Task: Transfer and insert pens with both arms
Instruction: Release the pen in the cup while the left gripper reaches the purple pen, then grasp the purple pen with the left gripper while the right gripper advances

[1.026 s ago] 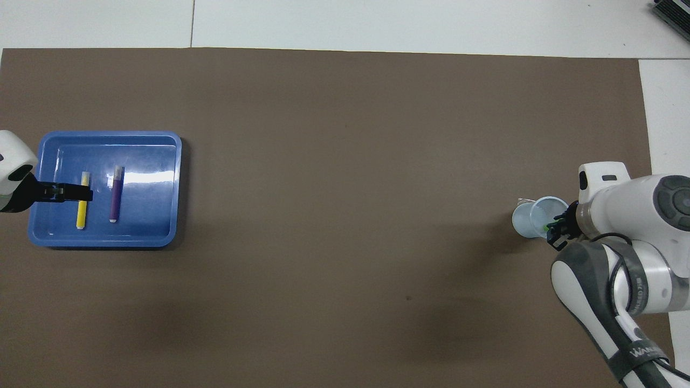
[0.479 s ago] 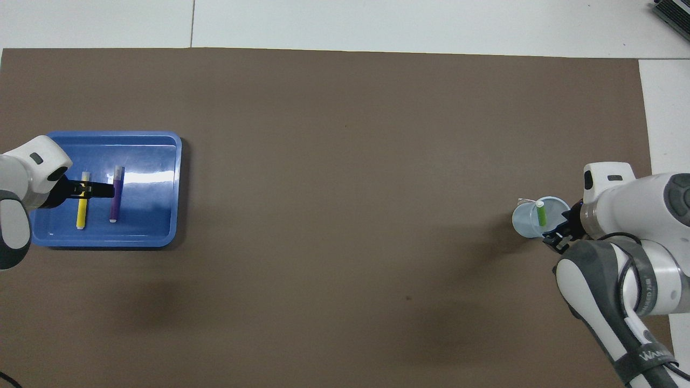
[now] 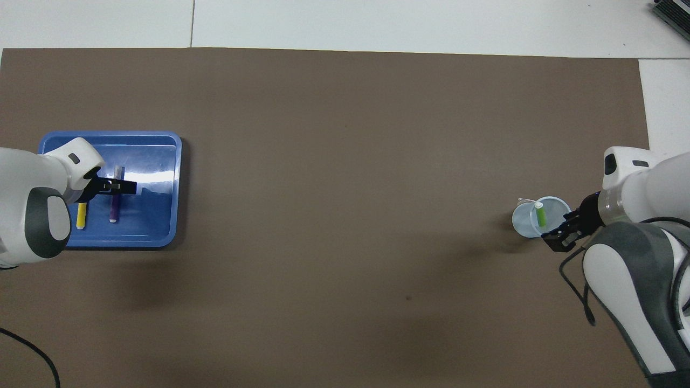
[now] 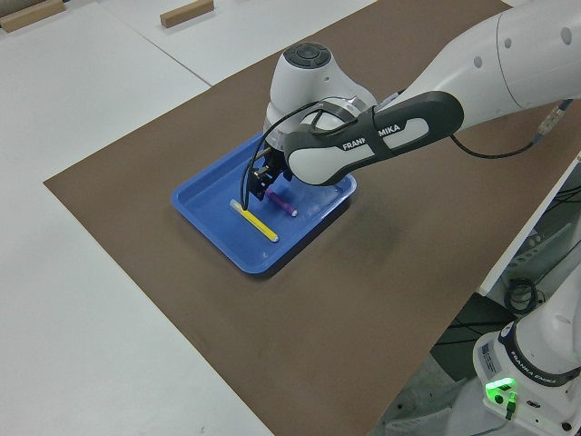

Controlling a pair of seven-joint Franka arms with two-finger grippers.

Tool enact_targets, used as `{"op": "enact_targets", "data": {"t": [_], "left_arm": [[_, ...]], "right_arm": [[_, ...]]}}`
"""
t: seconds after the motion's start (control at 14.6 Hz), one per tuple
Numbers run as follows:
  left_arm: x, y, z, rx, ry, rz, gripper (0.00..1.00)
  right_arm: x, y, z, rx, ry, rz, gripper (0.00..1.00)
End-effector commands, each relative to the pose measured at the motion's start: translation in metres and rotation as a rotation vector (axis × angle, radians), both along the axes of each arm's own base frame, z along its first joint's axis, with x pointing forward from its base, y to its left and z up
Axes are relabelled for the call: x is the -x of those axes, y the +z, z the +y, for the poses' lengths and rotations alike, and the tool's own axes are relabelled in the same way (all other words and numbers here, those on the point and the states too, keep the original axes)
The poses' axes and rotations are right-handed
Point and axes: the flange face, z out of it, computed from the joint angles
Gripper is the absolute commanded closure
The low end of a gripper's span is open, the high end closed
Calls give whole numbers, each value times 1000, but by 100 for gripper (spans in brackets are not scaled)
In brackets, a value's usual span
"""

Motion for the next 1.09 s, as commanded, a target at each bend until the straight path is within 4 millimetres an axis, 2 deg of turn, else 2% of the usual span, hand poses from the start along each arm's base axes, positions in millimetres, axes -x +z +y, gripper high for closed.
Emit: {"op": "enact_targets", "data": {"t": [0.0, 0.21, 0.41, 0.55, 0.96, 1.03], "left_arm": [[1, -4, 0, -10, -2, -16, 15], [1, -10, 6, -12, 3, -13, 22], [1, -13, 6, -11, 2, -12, 31], [1, -18, 7, -11, 4, -12, 45], [2, -20, 6, -13, 1, -19, 100], [2, -20, 6, -12, 3, -18, 100]], "right_arm": [[5, 11, 37, -98, -107, 14, 36], [7, 17, 81, -192, -271, 32, 36], [6, 22, 108, -263, -429, 46, 36], [6, 25, 129, -306, -521, 53, 36], [10, 25, 192, -393, -787, 72, 34], [11, 24, 200, -404, -822, 73, 34]]}}
